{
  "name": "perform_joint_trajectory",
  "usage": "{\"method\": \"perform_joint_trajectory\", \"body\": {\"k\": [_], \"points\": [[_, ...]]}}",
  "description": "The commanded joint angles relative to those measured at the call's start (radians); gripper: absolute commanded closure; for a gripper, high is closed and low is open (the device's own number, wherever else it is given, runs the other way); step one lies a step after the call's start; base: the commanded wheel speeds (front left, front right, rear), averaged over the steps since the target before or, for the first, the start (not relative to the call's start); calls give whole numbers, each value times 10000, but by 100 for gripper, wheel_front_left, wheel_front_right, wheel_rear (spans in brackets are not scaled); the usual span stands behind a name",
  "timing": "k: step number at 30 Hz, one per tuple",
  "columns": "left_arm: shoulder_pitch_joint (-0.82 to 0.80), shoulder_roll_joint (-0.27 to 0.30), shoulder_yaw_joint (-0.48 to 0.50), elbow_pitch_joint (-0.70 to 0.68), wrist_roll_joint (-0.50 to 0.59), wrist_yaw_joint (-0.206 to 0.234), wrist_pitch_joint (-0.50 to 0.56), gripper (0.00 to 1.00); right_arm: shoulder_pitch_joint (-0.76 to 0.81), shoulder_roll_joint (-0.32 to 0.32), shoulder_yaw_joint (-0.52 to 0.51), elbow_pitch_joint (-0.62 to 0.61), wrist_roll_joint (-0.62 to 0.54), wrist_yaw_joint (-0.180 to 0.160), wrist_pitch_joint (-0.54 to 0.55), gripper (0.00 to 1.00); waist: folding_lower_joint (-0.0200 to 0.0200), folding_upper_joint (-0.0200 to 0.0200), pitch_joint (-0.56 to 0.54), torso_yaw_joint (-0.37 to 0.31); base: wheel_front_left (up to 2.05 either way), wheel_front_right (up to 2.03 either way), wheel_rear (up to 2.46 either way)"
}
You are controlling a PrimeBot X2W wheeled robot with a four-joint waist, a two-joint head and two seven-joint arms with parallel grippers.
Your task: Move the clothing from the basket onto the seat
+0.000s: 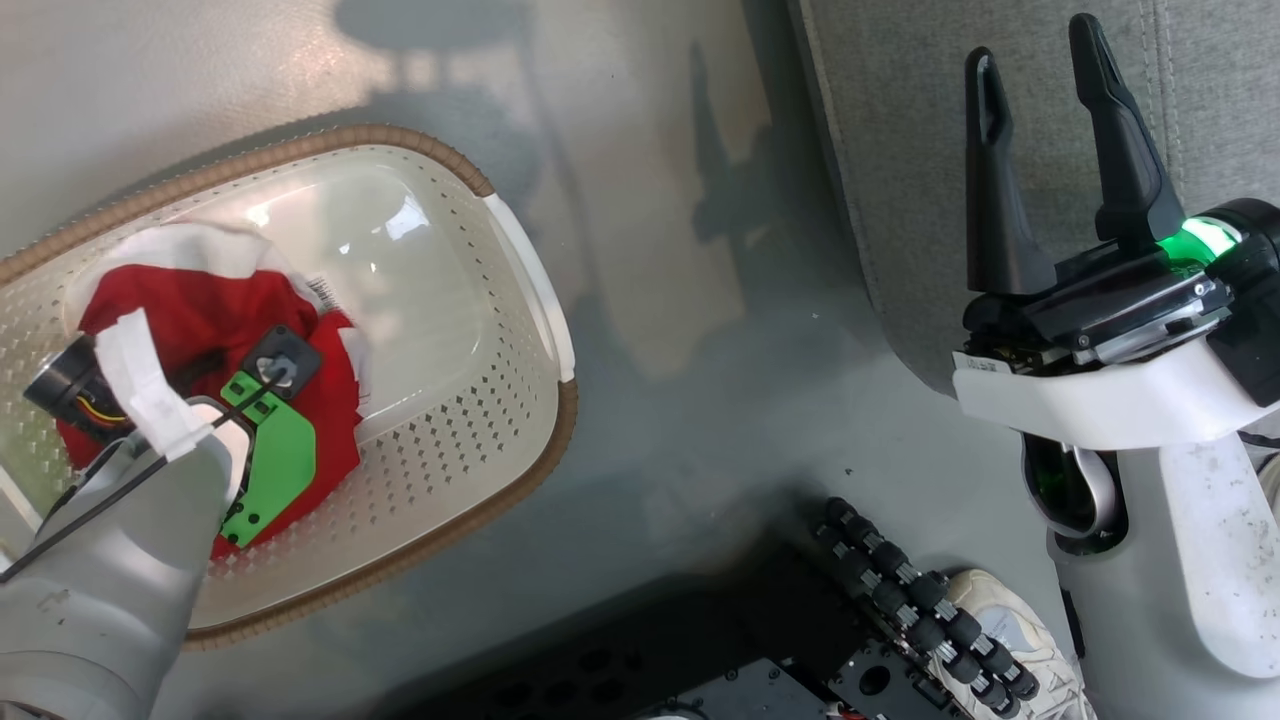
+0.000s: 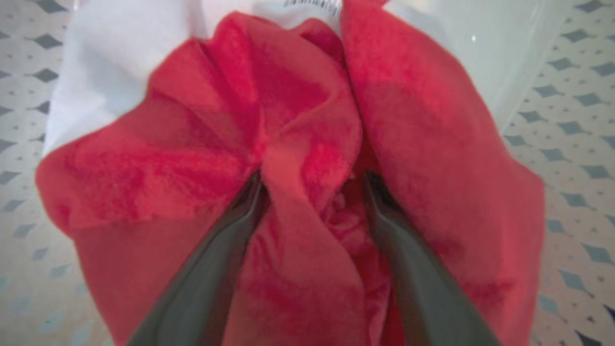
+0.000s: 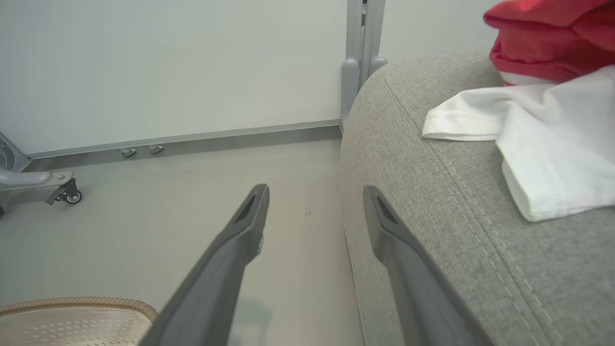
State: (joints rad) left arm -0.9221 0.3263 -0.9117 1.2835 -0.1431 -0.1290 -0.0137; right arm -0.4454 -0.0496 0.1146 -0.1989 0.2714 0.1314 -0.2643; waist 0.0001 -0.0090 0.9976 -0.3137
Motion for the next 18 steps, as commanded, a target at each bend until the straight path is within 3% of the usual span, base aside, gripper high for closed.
{"method": "perform_joint_trajectory", "body": {"k": [1,5,6,7,8,18], "points": [[-129,8,-105,28,-64,-27,130,0,103,-17,-43,-65,-73,-14,-2,0,-1,90,35,47,0,0,0],[-226,-61,-282,43,-141,-27,295,0,263,-17,-151,-153,-201,-14,-2,0,-1,90,58,129,0,0,0],[-235,-75,-318,41,-150,-27,299,16,275,-17,-173,-162,-219,-14,-2,0,-1,90,59,149,0,0,0],[-250,-90,-375,47,-170,-27,288,69,285,-17,-191,-170,-251,-14,-2,0,-1,90,57,166,0,0,0],[-268,-93,-419,45,-194,-27,296,100,293,-17,-206,-177,-271,-14,-2,0,-1,90,57,179,0,0,0],[-529,-297,-759,41,-734,-27,-29,100,-8,-19,-55,69,-210,-14,-1,0,-1,90,-254,159,0,0,0]]}}
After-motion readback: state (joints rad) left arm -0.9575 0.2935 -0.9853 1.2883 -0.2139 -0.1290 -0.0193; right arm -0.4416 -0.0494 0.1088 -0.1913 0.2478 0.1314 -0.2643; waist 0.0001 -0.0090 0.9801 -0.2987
